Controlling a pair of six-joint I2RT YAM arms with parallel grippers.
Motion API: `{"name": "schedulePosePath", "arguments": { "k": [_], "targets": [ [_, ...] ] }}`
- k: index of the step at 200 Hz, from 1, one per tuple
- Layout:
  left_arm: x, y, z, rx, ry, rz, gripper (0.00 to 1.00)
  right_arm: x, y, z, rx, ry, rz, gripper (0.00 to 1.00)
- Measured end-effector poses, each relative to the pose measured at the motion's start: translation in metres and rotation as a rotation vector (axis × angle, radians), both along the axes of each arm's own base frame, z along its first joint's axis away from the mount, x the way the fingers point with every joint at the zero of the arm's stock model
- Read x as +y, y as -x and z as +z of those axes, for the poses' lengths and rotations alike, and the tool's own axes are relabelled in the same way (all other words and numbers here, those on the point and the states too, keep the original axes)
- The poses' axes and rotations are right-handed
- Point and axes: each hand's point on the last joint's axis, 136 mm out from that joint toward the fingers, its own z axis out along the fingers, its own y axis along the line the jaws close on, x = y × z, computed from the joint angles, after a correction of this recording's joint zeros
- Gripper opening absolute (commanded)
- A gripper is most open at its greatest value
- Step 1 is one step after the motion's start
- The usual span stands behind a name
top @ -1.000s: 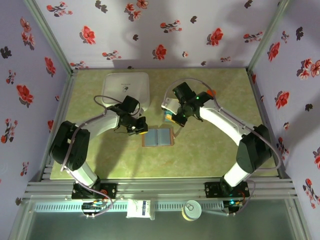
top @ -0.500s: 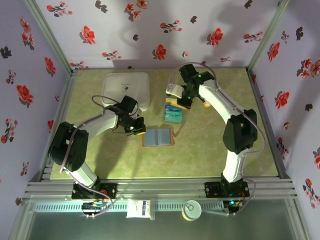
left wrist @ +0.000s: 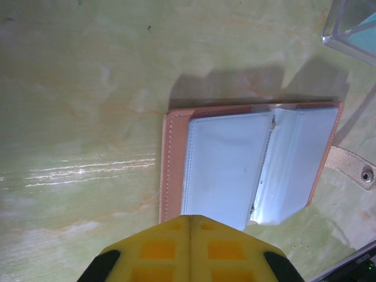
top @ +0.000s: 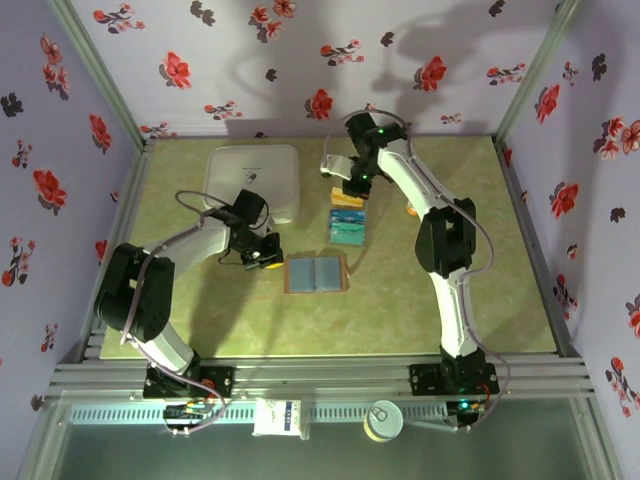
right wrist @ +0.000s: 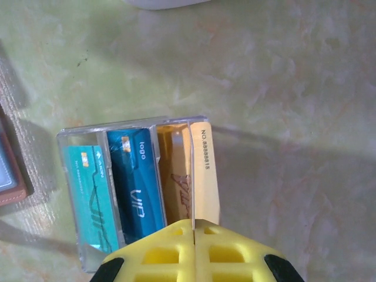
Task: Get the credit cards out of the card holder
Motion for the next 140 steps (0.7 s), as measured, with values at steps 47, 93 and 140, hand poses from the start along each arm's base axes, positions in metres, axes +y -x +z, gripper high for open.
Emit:
{"name": "schedulePosePath", "arguments": {
  "k": [47, 93, 140],
  "targets": [
    [0.008, -0.005, 0.000, -0.008, -0.003, 0.008, 0.01, 0.000, -0.004, -0.011, 0.018, 0.018, 0.011, 0.05],
    [0.012, -0.007, -0.004, -0.002, -0.010, 0.006, 0.01, -0.004, -0.005, -0.014, 0.016, 0.047, 0.013, 0.16],
    [0.023, -0.009, -0.007, -0.012, -0.053, 0.016, 0.12, -0.010, -0.010, -0.014, 0.007, 0.055, -0.025, 0.19]
  ]
}}
